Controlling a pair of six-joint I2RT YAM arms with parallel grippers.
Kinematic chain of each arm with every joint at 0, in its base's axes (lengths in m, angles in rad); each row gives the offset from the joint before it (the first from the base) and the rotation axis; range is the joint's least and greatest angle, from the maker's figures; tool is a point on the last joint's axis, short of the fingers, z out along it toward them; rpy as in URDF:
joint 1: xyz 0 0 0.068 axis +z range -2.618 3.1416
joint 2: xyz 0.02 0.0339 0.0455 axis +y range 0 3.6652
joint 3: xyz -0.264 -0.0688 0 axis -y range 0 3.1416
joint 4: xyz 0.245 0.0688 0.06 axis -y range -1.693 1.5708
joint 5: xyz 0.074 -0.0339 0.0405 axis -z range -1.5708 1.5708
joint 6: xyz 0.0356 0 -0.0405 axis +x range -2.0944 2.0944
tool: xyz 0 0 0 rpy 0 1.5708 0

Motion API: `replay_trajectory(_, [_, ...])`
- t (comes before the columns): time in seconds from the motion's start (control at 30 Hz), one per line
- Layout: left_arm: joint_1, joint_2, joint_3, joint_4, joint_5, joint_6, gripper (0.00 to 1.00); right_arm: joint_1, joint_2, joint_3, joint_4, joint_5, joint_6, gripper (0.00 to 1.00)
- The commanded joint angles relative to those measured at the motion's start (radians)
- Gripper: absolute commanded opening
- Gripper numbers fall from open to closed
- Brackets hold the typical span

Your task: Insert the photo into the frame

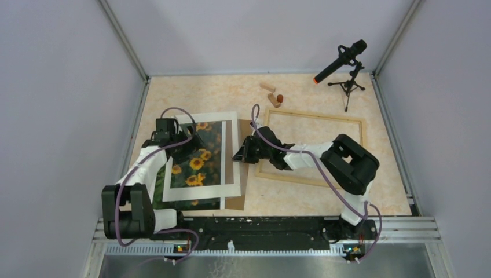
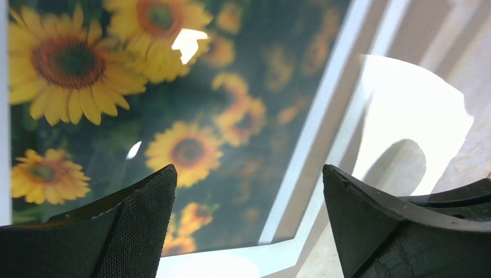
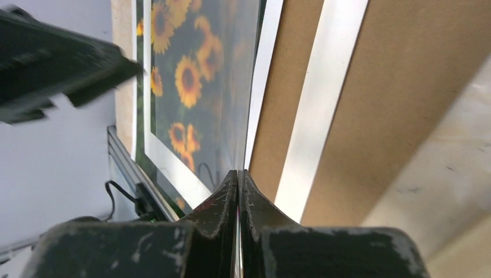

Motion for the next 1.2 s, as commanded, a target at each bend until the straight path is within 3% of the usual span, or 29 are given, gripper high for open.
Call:
replay_trajectory(0.0, [-0.024, -0.126, 0.149, -0.045, -0.04, 0.111, 0.98, -0.04, -0.179, 0.043, -0.167, 0.001, -0.153, 0.0])
replay_trajectory(0.23, [-0.081, -0.172, 0.225, 0.034, 0.213, 0.144, 0.98, -0.093, -0.414, 0.08, -0.51, -0.009, -0.441, 0.0])
replay_trajectory(0.3, [-0.085, -0.166, 0.22, 0.082, 0.309, 0.132, 0.98, -0.096, -0.488, 0.092, -0.624, 0.08, -0.518, 0.0])
replay_trajectory(0.43, [-0.098, -0.156, 0.181, 0.205, 0.451, 0.081, 0.98, -0.139, -0.66, 0.069, -0.786, 0.282, -0.514, 0.0])
replay_trajectory(0.63, [-0.209, -0.106, 0.168, 0.298, 0.447, 0.026, 0.98, -0.248, -0.88, -0.063, -0.852, 0.429, -0.214, 0.0])
replay_trajectory(0.97, [-0.375, -0.024, 0.145, 0.393, 0.503, -0.076, 0.98, -0.278, -1.038, -0.295, -0.603, 0.551, 0.259, 0.0])
replay_trajectory(1.07, [-0.399, -0.056, 0.08, 0.447, 0.504, -0.154, 0.98, -0.279, -1.078, -0.387, -0.487, 0.588, 0.335, 0.0])
replay_trajectory(1.17, [-0.442, -0.128, -0.008, 0.467, 0.409, -0.259, 0.98, -0.28, -1.094, -0.428, -0.449, 0.623, 0.372, 0.0])
